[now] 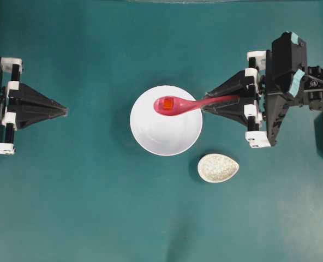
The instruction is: Grip the spoon and scoop the red block from the bowl with right arm.
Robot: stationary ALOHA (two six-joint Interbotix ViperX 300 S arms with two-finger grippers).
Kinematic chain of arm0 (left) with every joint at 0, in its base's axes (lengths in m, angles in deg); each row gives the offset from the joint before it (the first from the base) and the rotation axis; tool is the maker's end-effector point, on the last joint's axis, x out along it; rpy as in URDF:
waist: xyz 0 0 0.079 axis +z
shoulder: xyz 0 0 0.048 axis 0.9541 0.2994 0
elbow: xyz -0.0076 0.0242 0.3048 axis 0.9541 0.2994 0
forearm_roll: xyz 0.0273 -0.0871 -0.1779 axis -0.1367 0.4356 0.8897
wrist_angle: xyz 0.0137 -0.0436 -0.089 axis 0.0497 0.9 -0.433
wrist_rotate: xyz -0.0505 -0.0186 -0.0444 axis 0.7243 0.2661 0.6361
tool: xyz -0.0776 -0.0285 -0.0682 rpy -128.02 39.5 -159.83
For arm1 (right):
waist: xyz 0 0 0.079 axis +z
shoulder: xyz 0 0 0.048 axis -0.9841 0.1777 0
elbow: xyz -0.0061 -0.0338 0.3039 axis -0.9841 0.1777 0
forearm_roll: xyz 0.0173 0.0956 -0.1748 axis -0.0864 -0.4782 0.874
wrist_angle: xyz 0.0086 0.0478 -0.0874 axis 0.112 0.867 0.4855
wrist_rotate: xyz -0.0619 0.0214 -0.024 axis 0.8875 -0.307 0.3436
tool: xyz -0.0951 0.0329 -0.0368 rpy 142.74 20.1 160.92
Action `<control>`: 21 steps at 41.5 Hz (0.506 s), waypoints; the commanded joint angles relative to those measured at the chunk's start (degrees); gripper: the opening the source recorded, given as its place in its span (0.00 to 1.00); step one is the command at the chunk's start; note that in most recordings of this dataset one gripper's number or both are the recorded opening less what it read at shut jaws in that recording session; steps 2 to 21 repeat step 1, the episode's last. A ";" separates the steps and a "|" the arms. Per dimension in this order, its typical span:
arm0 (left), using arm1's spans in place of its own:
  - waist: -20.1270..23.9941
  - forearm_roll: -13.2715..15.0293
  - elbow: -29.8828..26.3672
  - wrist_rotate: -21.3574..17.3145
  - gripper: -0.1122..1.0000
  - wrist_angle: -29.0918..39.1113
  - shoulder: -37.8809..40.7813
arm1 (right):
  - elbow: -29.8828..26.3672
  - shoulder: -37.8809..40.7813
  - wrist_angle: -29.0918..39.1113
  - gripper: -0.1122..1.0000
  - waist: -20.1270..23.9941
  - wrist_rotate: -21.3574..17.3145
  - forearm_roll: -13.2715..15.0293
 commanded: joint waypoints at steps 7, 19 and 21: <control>0.09 -0.09 -0.88 0.00 0.10 -0.53 0.35 | -0.70 -0.79 -0.26 0.33 0.00 0.00 0.09; 0.09 -0.09 -0.88 0.00 0.10 -0.53 0.35 | -0.70 -0.79 -0.26 0.33 0.00 0.00 0.09; 0.09 -0.09 -0.88 0.00 0.10 -0.53 0.35 | -0.70 -0.79 -0.26 0.33 0.00 0.00 0.09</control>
